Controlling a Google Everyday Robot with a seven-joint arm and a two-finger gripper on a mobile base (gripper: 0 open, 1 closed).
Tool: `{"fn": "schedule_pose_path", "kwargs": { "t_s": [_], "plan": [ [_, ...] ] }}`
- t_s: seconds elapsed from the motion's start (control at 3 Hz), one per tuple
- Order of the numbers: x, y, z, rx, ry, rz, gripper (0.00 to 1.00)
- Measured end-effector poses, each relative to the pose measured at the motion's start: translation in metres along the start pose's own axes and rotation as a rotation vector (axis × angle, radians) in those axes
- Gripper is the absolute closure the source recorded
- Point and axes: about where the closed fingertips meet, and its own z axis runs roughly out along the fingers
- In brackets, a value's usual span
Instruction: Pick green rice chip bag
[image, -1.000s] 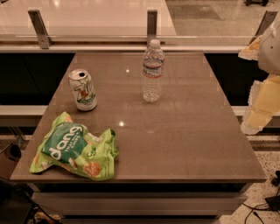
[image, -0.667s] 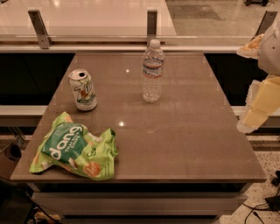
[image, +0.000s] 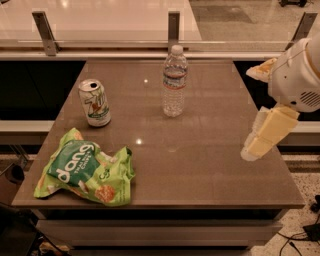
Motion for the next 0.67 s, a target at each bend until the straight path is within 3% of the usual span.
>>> {"fn": "schedule_pose_path", "kwargs": {
  "t_s": [0.67],
  "plan": [
    [-0.042,0.031,0.047,-0.087,-0.079,-0.034,0.00]
  ]
}}
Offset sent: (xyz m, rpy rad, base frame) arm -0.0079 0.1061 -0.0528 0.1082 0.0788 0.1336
